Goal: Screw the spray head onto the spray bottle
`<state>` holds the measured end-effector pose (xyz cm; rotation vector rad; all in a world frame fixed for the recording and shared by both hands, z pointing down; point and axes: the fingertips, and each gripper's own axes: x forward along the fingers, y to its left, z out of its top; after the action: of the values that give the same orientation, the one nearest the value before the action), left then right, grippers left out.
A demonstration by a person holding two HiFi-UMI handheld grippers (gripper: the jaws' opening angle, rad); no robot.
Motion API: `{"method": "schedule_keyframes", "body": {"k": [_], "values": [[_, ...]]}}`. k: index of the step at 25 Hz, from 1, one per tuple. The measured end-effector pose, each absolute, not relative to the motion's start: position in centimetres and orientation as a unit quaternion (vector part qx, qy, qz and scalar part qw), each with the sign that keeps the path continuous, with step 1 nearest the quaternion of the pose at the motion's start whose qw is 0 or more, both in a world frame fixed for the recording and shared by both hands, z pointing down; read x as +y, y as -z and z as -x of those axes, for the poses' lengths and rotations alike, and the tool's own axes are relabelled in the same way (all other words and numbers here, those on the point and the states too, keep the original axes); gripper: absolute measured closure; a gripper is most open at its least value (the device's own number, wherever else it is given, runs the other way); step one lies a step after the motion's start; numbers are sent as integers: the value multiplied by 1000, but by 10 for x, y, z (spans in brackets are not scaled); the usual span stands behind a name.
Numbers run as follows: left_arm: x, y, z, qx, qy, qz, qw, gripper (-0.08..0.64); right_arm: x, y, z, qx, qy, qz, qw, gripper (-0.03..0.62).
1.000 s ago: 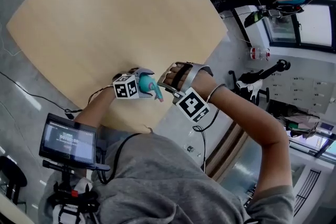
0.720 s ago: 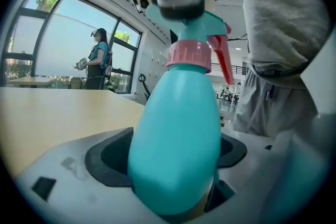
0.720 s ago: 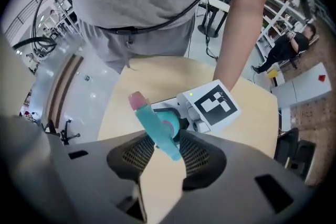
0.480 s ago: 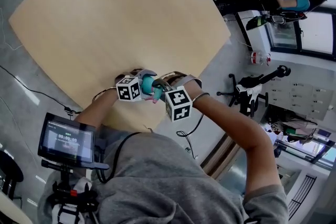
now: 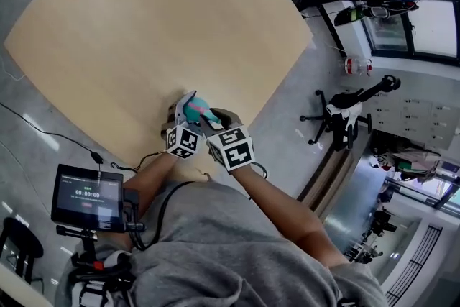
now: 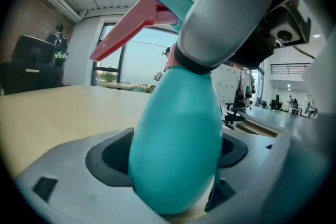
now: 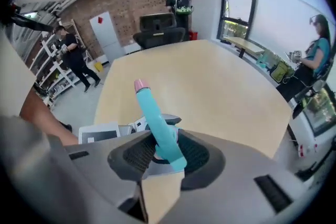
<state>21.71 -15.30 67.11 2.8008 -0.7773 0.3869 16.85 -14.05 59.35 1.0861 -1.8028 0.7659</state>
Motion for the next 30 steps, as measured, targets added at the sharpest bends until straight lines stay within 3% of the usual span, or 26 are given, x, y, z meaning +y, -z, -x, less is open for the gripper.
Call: {"method": "schedule_keyframes", "body": {"k": [5,8,10,13,15,20,25,27,30], "values": [[-155,-672,-215,-270,-131,-948,106,149,-138,-594,-164,-737,-289,-414,448,459],[-148,-672,-223,-224,-137,-960,100,149,-132,-571,-163,-775,-220,-321,497,403],[-138,-673,-228,-164,-144,-972,92,149,-131,-540,-162,-808,-98,-232,532,382],[-116,-675,-232,-50,-157,-983,80,149,-115,-518,-164,-772,204,7,602,382],[-104,-677,-230,17,-165,-983,74,149,-97,-530,-171,-697,358,152,602,382],[-92,-680,-226,92,-180,-977,68,149,-87,-570,-166,-584,484,303,577,382],[-93,-679,-231,102,-176,-977,64,149,-85,-592,-167,-560,420,365,614,403],[-93,-679,-232,99,-171,-978,60,149,-85,-596,-167,-602,336,333,644,465],[-97,-679,-233,71,-164,-982,58,149,-94,-601,-160,-690,137,189,685,465]]}}
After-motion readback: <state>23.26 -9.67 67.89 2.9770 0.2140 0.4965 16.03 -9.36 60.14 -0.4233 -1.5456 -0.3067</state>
